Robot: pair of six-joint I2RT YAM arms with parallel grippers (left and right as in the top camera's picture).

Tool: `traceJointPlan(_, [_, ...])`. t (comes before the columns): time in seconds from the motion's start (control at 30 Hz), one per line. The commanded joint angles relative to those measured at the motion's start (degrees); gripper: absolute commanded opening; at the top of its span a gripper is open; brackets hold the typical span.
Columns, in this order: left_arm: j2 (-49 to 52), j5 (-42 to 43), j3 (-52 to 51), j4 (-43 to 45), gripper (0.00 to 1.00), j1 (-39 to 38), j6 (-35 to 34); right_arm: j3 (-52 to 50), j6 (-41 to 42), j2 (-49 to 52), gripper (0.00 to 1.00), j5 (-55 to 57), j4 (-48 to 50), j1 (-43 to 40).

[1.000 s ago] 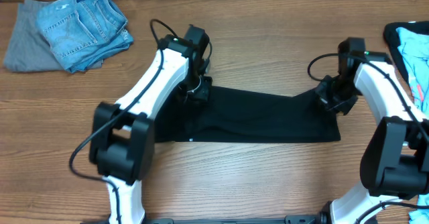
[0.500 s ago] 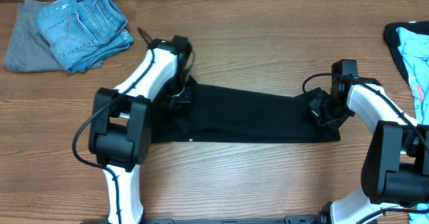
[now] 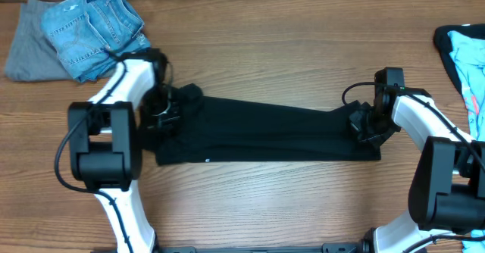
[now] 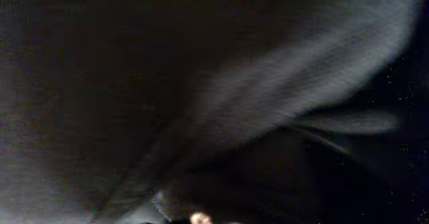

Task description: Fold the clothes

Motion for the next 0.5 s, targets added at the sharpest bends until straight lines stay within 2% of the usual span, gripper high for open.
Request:
traceJointPlan(0.0, [1.36,-7.8,-1.9,-0.74,0.04,5.31,-1.79,0.52,0.13,1.46,0.04,1.97,-1.27,-0.26])
traceJointPlan(0.37, [-13.0,-9.99,-1.86,-2.14,0.04,10.56,-3.48,13.51,-4.37,1.46,0.04,1.46,-13.66,0.35])
traceJointPlan(0.43, [-16.74,-10.95,-1.6,-2.4,0.07,10.93,-3.48,17.64,-6.6,1.46,0.05,1.31,-17.64,0.35])
traceJointPlan(0.47, [-18.34,-11.32,-1.33,-2.62,0.11,11.06,-3.45,19.69,-7.87,1.46,0.1,1.27,-19.69,0.35])
